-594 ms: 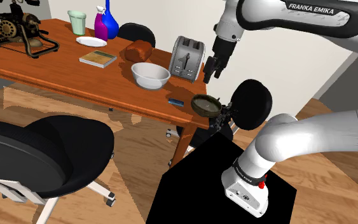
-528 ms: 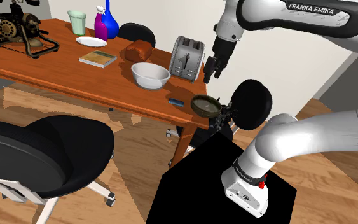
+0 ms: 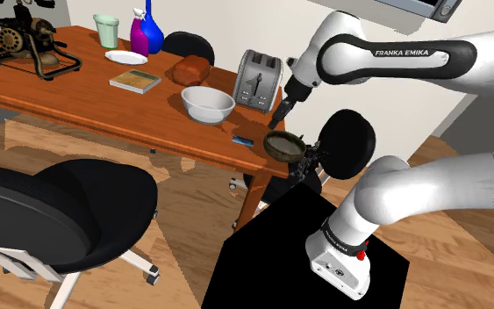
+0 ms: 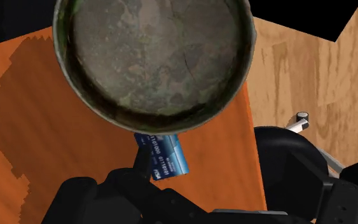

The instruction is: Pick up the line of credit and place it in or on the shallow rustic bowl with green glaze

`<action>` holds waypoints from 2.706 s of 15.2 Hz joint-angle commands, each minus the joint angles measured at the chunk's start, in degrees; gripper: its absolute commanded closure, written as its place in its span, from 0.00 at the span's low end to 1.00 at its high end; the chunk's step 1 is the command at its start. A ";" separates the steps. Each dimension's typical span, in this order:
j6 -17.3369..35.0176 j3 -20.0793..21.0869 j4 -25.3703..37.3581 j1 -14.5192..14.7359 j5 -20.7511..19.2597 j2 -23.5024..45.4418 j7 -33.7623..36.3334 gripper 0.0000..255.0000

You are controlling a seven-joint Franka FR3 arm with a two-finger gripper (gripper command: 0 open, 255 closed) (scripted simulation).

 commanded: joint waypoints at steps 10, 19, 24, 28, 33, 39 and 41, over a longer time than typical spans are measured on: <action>41.12 -34.57 -3.59 30.48 20.60 19.58 -45.89 0.00; 47.53 -47.78 -1.14 47.87 31.57 25.77 -54.64 0.00; 47.53 -47.78 -1.14 47.88 31.57 25.76 -54.63 0.00; 47.52 -47.77 -1.14 47.85 31.55 25.76 -54.62 1.00; 47.52 -47.76 -1.15 47.84 31.54 25.75 -54.62 1.00; 45.14 -42.14 -1.09 41.61 27.41 24.47 -50.45 1.00; 43.53 -39.10 -0.92 38.21 24.94 23.50 -47.95 1.00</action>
